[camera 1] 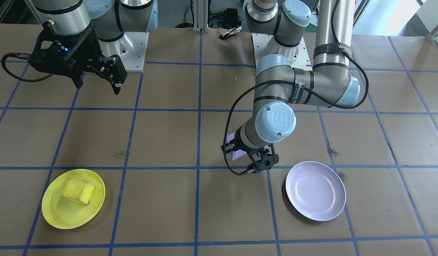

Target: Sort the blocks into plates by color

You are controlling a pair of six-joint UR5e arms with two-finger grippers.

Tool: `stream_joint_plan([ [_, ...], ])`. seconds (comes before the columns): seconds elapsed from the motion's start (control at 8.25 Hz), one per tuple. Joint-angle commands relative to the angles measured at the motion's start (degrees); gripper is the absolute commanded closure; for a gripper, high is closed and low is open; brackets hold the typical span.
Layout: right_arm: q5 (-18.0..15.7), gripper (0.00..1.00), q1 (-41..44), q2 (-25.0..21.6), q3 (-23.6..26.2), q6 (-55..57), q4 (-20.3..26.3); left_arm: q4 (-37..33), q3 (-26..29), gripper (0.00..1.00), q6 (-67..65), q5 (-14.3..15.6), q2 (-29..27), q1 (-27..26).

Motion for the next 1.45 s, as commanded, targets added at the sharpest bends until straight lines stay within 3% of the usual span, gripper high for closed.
stream_joint_plan([
  [0.0, 0.0, 0.0, 0.0, 0.0, 0.0, 0.0, 0.1, -2.7, 5.2, 1.0, 16.2, 7.3, 0.6, 6.4],
  [0.61, 0.1, 0.0, 0.0, -0.1, 0.5, 0.0, -0.1, -0.6, 8.3, 1.0, 43.2, 9.9, -5.3, 19.1],
  [0.73, 0.0, 0.0, 0.0, -0.1, 0.4, 0.0, 0.0, 0.5, 8.3, 1.0, 47.6, 10.5, -6.7, 20.2],
  [0.85, 0.0, 0.0, 0.0, -0.1, 0.5, 0.0, -0.1, 2.1, 8.3, 1.0, 48.9, 13.4, -7.8, 20.4],
  [0.97, 0.0, 0.0, 0.0, -0.1, 0.5, 0.0, -0.1, 2.3, 8.2, 0.95, 48.9, 13.9, -8.2, 20.3],
  [1.09, 0.0, 0.0, 0.0, -0.5, 0.5, 0.0, -0.1, 2.3, 8.2, 0.01, 48.8, 13.4, -8.1, 20.3],
  [1.33, 0.2, 0.0, 0.0, -0.6, 0.6, 0.0, -0.1, 1.6, 8.2, 0.0, 48.5, 14.2, -6.8, 19.9],
])
